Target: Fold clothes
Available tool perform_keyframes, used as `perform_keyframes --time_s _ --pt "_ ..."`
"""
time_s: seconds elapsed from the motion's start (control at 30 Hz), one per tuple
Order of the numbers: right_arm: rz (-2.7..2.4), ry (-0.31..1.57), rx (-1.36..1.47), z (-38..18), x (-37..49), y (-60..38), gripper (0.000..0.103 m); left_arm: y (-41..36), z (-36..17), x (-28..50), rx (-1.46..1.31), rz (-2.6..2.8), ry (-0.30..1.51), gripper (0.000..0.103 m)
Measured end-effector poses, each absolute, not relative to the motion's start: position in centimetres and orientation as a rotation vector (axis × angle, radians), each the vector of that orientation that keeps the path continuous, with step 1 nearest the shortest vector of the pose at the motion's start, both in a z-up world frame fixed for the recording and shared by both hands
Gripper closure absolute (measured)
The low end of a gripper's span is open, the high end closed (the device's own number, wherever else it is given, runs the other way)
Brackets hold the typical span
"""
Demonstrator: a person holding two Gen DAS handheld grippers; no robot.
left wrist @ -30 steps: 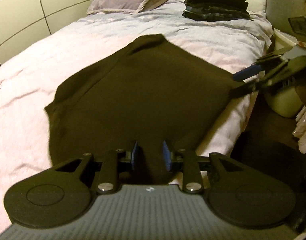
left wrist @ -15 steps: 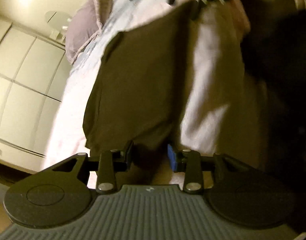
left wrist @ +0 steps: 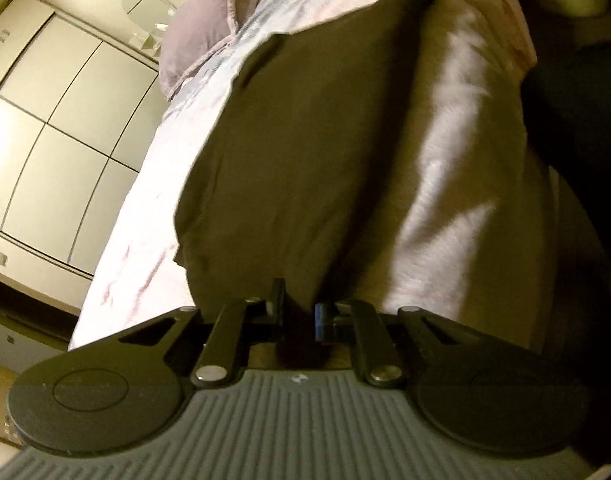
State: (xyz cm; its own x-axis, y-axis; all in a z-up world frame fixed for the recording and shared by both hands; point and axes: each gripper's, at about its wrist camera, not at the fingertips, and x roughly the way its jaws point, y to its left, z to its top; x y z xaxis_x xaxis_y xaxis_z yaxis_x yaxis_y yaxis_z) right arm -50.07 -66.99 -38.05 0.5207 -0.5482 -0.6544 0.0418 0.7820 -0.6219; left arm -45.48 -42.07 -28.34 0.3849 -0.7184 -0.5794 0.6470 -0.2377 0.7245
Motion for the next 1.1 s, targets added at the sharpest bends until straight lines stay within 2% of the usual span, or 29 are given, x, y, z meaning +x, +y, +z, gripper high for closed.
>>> perform_keyframes --time_s 0.17,0.3,0.43,0.53,0.67,0.7,0.77,0.8,0.93,1.07,1.1 --pt "-0.447 0.982 -0.569 -37.2 -50.8 -67.9 0.093 -39.7 -26.6 -43.5 1.289 -1.245 -0.040 0.080" --pt "-0.544 0.989 -0.518 -35.8 -51.2 -69.9 0.093 -38.3 -25.4 -40.3 1.285 -1.131 0.013 0.083" --pt "-0.582 0.876 -0.268 -32.9 -51.0 -73.8 0.091 -38.8 -23.1 -36.8 1.168 -1.090 0.101 0.083" --pt "-0.534 0.750 -0.016 -31.0 -49.9 -77.1 0.086 -40.9 -21.1 -34.9 1.035 -1.125 0.176 0.083" --pt "-0.490 0.693 0.067 -30.1 -46.7 -80.3 0.052 -45.6 -19.1 -32.4 0.804 -1.273 0.339 0.082" --pt "-0.480 0.690 0.074 -30.0 -45.9 -81.1 0.050 -47.1 -19.0 -31.7 0.762 -1.308 0.386 0.081" --pt "-0.460 0.682 0.087 -29.7 -44.3 -82.5 0.050 -50.0 -19.1 -30.3 0.690 -1.355 0.451 0.080" --pt "-0.450 0.679 0.093 -29.6 -43.5 -83.2 0.050 -51.3 -19.4 -29.5 0.668 -1.367 0.476 0.072" --pt "-0.438 0.656 0.249 -30.7 -42.2 -87.8 0.050 -55.4 -20.4 -25.9 0.591 -1.419 0.581 0.060" --pt "-0.402 0.621 0.406 -32.3 -42.5 -91.0 0.050 -58.0 -22.1 -23.1 0.516 -1.458 0.716 0.064" --pt "-0.392 0.613 0.448 -32.7 -42.5 -91.7 0.050 -58.6 -22.6 -22.6 0.506 -1.471 0.748 0.070"
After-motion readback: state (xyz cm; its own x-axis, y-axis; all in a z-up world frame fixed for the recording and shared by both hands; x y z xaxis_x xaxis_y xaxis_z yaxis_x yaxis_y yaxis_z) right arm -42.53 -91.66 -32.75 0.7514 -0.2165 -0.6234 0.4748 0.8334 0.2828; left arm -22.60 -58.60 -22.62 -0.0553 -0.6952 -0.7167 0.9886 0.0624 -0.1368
